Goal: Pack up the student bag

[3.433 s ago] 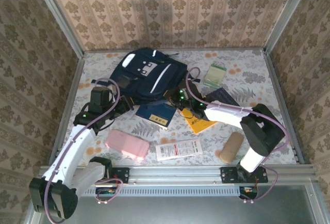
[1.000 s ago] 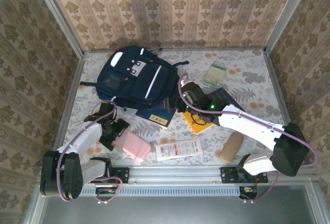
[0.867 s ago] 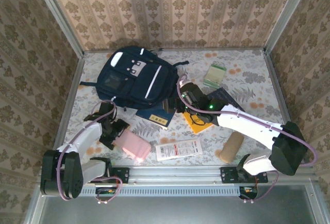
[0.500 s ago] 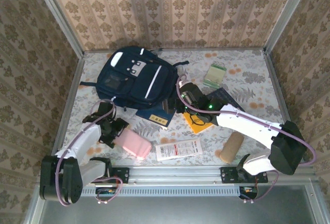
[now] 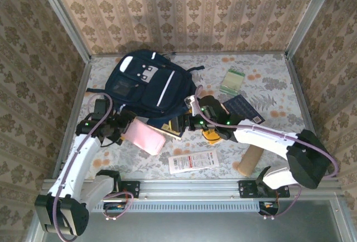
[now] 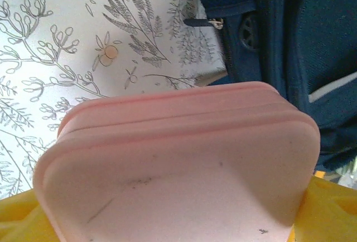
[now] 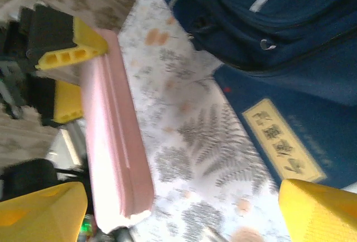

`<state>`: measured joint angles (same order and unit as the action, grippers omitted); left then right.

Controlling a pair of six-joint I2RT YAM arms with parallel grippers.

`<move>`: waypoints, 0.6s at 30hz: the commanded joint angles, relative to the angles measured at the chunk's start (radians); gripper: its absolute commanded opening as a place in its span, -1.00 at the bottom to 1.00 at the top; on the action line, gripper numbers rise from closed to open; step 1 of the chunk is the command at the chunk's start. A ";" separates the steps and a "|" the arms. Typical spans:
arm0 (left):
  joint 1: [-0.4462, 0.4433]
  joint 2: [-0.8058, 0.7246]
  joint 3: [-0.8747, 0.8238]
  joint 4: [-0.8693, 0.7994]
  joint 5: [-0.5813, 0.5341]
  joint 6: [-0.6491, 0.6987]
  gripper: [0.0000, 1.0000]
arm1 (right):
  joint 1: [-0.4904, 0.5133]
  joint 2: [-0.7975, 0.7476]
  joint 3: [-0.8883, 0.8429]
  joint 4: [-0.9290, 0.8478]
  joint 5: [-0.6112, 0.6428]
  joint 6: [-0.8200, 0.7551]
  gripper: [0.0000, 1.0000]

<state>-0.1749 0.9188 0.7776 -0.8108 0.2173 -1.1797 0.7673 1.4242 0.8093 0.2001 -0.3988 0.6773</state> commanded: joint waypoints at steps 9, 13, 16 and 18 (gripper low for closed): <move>0.008 -0.058 -0.003 0.053 0.091 -0.132 0.41 | 0.077 0.198 -0.024 0.450 -0.170 0.222 0.80; 0.008 -0.060 -0.001 0.052 0.090 -0.135 0.41 | 0.079 0.246 0.003 0.478 -0.248 0.223 0.70; 0.008 -0.056 -0.001 0.057 0.091 -0.139 0.42 | 0.080 0.281 0.025 0.478 -0.319 0.216 0.51; 0.008 -0.052 0.001 0.061 0.093 -0.141 0.42 | 0.080 0.294 0.019 0.507 -0.334 0.227 0.40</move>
<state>-0.1749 0.8749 0.7765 -0.7700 0.2859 -1.2884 0.8436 1.6970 0.8028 0.6323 -0.6464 0.8955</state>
